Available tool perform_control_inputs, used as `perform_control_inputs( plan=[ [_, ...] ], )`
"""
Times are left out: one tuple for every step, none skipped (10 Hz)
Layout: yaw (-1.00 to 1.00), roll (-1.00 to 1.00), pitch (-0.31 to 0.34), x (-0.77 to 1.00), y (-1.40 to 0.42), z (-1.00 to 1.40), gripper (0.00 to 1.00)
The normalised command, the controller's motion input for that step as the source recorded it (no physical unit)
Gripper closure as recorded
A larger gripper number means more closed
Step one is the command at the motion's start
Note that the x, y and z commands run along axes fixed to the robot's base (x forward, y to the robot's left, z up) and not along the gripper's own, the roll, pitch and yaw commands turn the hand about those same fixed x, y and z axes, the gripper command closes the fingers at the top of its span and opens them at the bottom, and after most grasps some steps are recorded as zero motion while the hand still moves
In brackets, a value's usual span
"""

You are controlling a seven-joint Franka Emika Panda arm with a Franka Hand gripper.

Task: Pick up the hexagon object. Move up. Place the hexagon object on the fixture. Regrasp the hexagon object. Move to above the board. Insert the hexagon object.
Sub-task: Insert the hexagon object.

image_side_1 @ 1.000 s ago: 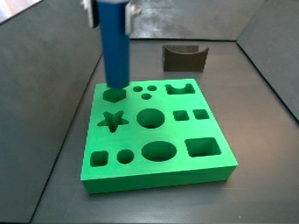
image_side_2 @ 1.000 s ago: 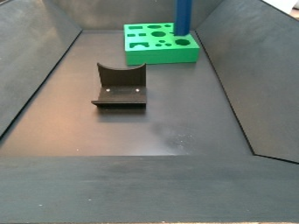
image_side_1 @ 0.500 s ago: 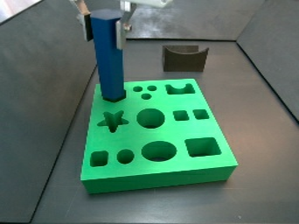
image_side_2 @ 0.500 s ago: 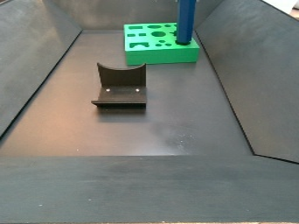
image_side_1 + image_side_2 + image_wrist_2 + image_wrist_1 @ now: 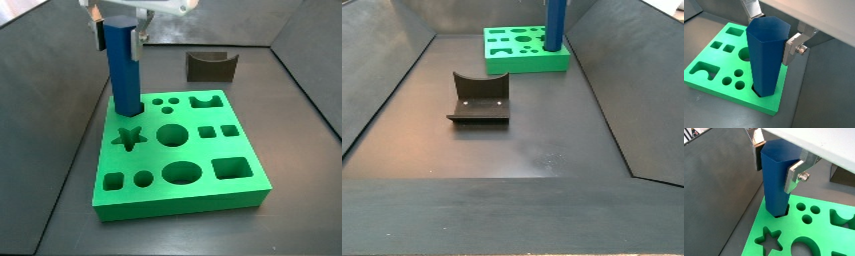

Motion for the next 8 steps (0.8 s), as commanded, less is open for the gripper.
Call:
perform_control_inputs(
  plan=[
    [-0.19, 0.00, 0.004, 0.12, 0.00, -0.21, 1.00],
    [-0.30, 0.00, 0.003, 0.24, 0.00, -0.21, 1.00],
    [-0.37, 0.00, 0.000, 0.32, 0.00, -0.22, 1.00],
    [-0.41, 0.00, 0.000, 0.34, 0.00, -0.24, 1.00],
    [-0.40, 0.00, 0.000, 0.30, 0.00, -0.26, 1.00],
    [-0.36, 0.00, 0.000, 0.19, 0.00, -0.34, 1.00],
    [-0.28, 0.01, -0.004, 0.00, 0.01, -0.50, 1.00],
    [-0.19, 0.03, -0.019, -0.02, 0.04, -0.61, 1.00]
  ],
)
